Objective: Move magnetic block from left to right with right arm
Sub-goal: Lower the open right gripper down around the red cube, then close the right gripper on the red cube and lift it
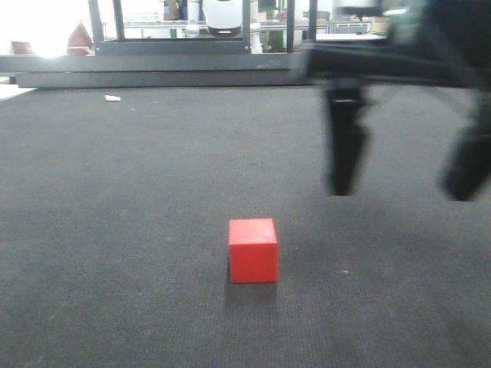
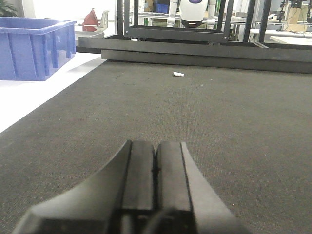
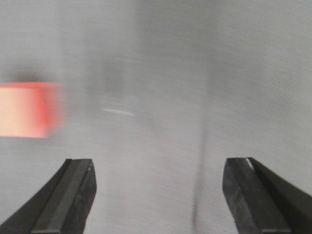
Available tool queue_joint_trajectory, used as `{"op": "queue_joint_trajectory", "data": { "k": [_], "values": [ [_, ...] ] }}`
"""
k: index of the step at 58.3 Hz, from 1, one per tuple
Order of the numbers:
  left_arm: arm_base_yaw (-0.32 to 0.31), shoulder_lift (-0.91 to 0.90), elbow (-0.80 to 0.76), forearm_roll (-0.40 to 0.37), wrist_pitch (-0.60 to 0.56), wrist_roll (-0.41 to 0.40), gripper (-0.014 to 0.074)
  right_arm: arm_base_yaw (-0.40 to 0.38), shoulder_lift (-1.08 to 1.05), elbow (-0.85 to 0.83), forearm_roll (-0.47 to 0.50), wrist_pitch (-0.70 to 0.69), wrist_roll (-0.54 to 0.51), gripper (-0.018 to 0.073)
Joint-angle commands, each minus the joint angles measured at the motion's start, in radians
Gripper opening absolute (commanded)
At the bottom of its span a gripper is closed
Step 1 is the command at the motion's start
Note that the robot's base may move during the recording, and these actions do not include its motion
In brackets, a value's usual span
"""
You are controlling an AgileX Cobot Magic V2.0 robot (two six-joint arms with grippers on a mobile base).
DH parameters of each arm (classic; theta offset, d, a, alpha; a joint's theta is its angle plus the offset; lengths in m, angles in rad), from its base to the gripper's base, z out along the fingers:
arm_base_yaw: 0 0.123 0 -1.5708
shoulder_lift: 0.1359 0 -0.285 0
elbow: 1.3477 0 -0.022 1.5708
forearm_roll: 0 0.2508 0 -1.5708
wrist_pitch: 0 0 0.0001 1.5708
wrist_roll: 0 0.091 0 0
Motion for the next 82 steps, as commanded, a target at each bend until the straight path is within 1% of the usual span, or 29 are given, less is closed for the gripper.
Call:
{"op": "queue_joint_trajectory", "data": {
  "k": [1,9,16,22,31,40,71,76,80,82],
  "values": [
    [0.003,-0.009,0.01,-0.006,-0.083,-0.001,-0.0117,0.04,0.029,-0.092,-0.003,-0.001,0.02,0.0629],
    [0.003,-0.009,0.01,-0.006,-0.083,-0.001,-0.0117,0.083,0.113,-0.173,-0.008,-0.004,0.102,0.0629],
    [0.003,-0.009,0.01,-0.006,-0.083,-0.001,-0.0117,0.119,0.167,-0.215,-0.003,-0.005,0.104,0.0623],
    [0.003,-0.009,0.01,-0.006,-0.083,-0.001,-0.0117,0.134,0.202,-0.245,-0.003,0.007,0.104,0.0623],
    [0.003,-0.009,0.01,-0.006,-0.083,-0.001,-0.0117,0.137,0.244,-0.266,-0.008,0.009,0.104,0.0623],
    [0.003,-0.009,0.01,-0.006,-0.083,-0.001,-0.0117,0.137,0.27,-0.271,-0.008,0.008,0.081,0.0623],
    [0.003,-0.009,0.01,-0.006,-0.083,-0.001,-0.0117,0.137,0.306,-0.271,0.003,-0.032,0.098,0.0622],
    [0.003,-0.009,0.01,-0.006,-0.083,-0.001,-0.0117,0.137,0.306,-0.271,0.003,-0.032,0.098,0.0593],
    [0.003,-0.009,0.01,-0.006,-0.083,-0.001,-0.0117,0.137,0.306,-0.271,0.003,-0.032,0.098,0.0524],
    [0.003,-0.009,0.01,-0.006,-0.083,-0.001,-0.0117,0.137,0.306,-0.271,0.003,-0.032,0.098,0.0474]
  ]
}}
